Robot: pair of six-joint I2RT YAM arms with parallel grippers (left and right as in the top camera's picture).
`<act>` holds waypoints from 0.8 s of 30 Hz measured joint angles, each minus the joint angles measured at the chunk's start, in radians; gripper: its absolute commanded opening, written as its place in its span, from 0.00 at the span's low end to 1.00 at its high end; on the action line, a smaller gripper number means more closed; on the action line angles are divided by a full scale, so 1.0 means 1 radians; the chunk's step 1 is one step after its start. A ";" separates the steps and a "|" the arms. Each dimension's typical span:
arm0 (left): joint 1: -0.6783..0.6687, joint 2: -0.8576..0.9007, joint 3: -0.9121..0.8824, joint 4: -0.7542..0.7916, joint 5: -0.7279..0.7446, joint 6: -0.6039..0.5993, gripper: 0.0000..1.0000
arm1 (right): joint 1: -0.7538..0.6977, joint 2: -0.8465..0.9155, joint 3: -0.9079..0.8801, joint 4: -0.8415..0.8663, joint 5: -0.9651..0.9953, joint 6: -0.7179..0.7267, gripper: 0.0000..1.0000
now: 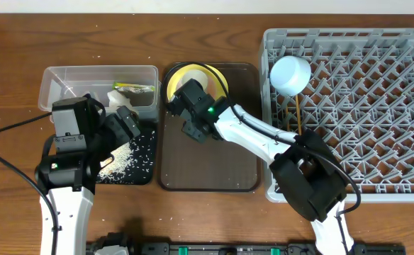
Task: Sort waste into correct bins and load items into the dishwasher rack
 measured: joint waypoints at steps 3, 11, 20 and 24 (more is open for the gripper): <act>0.000 0.000 0.000 0.000 0.000 0.000 0.96 | 0.000 0.000 0.000 0.000 0.006 0.000 0.24; 0.000 0.000 0.000 0.000 0.000 0.000 0.96 | 0.000 0.000 0.000 0.004 0.012 -0.024 0.26; 0.000 0.000 0.000 0.000 0.000 0.000 0.96 | 0.000 0.000 0.000 0.018 0.016 -0.050 0.26; 0.000 0.000 0.000 0.000 0.000 0.000 0.96 | 0.000 0.000 0.000 0.022 0.017 -0.059 0.26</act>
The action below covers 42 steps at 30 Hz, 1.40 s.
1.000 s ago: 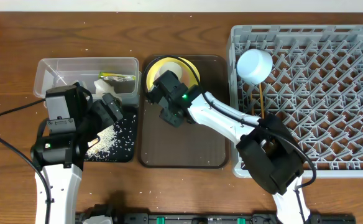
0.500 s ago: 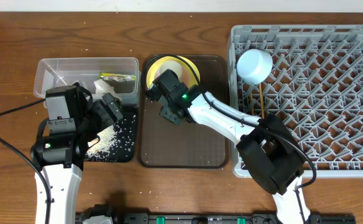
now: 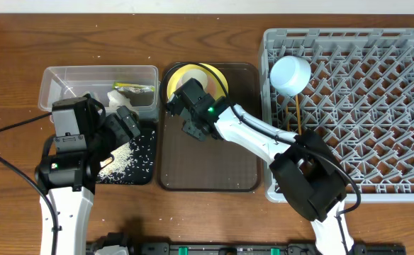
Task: Sort waste into correct bins and load items into the dishwasher rack
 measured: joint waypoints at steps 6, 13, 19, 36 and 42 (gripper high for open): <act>0.000 0.000 0.000 0.000 0.000 0.000 0.96 | 0.000 0.000 0.000 0.007 0.002 -0.024 0.27; 0.000 0.000 0.000 0.000 0.000 0.000 0.96 | -0.004 0.000 0.000 0.022 0.001 -0.042 0.26; 0.000 0.000 0.000 0.000 0.000 0.000 0.96 | -0.018 0.005 0.000 0.022 0.003 -0.042 0.25; 0.000 0.000 0.000 0.000 0.000 0.000 0.96 | -0.020 0.025 0.000 -0.036 0.005 -0.050 0.08; 0.000 0.000 0.000 0.000 0.000 0.000 0.96 | -0.018 0.024 0.002 -0.119 0.008 -0.045 0.08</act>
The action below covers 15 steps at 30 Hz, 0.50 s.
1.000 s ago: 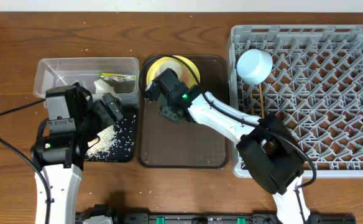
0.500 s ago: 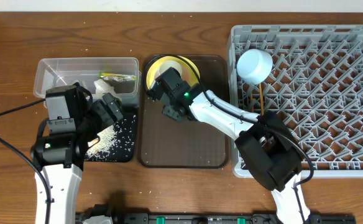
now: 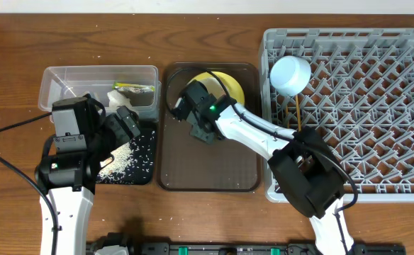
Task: Sort waste into correct bins and load items into the dishwasher rack
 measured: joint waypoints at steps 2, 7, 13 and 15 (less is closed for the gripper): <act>0.000 0.000 0.000 0.000 0.000 0.000 0.96 | 0.000 0.000 0.004 -0.027 0.002 0.008 0.08; 0.000 0.000 0.000 0.000 0.000 0.000 0.96 | 0.001 -0.001 0.014 -0.084 -0.021 0.035 0.09; 0.000 0.000 0.000 0.000 0.000 0.000 0.96 | 0.029 -0.002 0.015 -0.112 -0.103 0.050 0.11; 0.000 0.000 0.000 0.000 0.000 0.000 0.96 | 0.036 -0.002 0.016 -0.121 -0.136 0.053 0.12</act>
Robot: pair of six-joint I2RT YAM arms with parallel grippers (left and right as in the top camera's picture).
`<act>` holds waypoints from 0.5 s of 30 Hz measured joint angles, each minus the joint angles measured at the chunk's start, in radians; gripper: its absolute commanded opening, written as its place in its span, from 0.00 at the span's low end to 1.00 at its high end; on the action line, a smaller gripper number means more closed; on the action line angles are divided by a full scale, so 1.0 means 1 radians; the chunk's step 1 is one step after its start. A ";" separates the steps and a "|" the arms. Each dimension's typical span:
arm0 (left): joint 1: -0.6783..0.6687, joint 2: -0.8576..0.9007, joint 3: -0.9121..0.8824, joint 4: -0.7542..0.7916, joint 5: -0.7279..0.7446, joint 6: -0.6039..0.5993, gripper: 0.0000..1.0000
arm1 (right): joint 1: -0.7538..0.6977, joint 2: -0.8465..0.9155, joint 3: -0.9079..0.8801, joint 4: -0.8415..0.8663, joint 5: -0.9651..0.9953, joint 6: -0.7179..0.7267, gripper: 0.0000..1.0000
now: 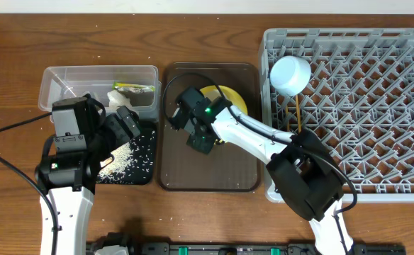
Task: Sort waste into correct bins and load items into the dishwasher rack
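A yellow bowl (232, 100) hangs tilted over the brown tray (207, 173), mostly covered by my right arm. My right gripper (201, 134) appears shut on the bowl's rim at its left side. The grey dishwasher rack (363, 113) on the right holds a white cup (290, 74) and a thin wooden stick (298, 117). My left gripper (127, 120) hovers at the top edge of the black bin (132, 163), which has white grains in it. Its jaws are too dark to read.
A clear plastic bin (65, 81) at the back left holds a wrapper and scraps. The brown tray sits between the bins and the rack. Cables trail off the left side of the wooden table.
My right gripper has shifted toward the front of the tray, and the yellow bowl has come with it, lower in the view and more hidden under the arm. The left arm has not moved.
The yellow bowl first sat at the back of the tray with my right gripper on its near rim, unchanged at the second moment. Then the bowl was shifted right and tilted. Now it is nearer the tray's middle, still in the gripper. The left arm stayed put.
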 measured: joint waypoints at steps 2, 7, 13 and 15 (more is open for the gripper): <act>0.000 0.000 0.000 0.000 0.000 0.000 0.96 | 0.003 0.000 0.000 -0.012 -0.032 0.002 0.13; 0.000 0.000 0.000 0.000 0.000 0.000 0.96 | 0.003 -0.003 0.001 -0.039 -0.080 0.003 0.17; 0.000 0.000 0.000 0.000 0.000 0.000 0.96 | 0.005 -0.021 -0.003 -0.048 -0.101 0.007 0.23; 0.000 0.000 0.000 0.000 0.000 0.000 0.96 | 0.008 -0.042 -0.006 -0.050 -0.105 0.008 0.26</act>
